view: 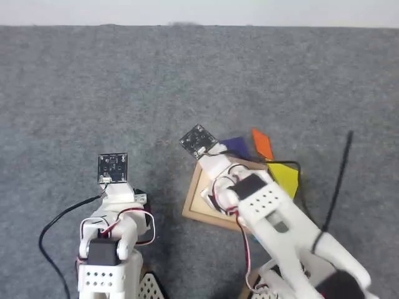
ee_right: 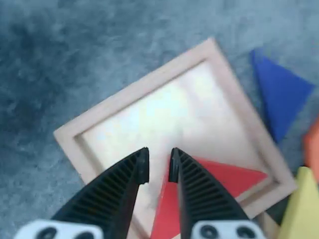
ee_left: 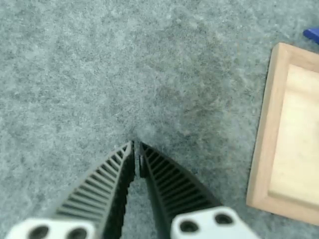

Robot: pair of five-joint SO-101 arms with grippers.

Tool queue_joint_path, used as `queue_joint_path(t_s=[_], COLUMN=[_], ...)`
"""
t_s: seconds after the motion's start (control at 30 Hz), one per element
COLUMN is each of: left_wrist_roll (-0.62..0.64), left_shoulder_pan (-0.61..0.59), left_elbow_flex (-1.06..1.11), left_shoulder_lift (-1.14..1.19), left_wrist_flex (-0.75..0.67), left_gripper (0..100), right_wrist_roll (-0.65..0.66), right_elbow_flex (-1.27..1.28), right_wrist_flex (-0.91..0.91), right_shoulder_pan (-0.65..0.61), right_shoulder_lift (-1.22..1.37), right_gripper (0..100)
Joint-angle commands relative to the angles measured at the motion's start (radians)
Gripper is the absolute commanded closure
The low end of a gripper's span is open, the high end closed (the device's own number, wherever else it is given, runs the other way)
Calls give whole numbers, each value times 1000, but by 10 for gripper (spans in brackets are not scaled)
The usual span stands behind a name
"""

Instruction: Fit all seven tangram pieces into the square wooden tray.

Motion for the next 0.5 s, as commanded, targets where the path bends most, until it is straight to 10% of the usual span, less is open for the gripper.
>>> queue_joint_path(t_s=[0.0, 0.47], left_wrist_roll=[-9, -9], left_shoulder_pan=[-6, -6], left_elbow_flex=[-12, -12], left_shoulder_lift=[-20, -20], left_wrist_flex=[2, 2], left_gripper=[987, 987], right_wrist_roll=[17, 25], right_elbow_flex=[-15, 8], right_wrist_flex=[-31, 5], right_shoulder_pan=[-7, 114], right_shoulder_lift=[97, 133], right_gripper=[914, 913])
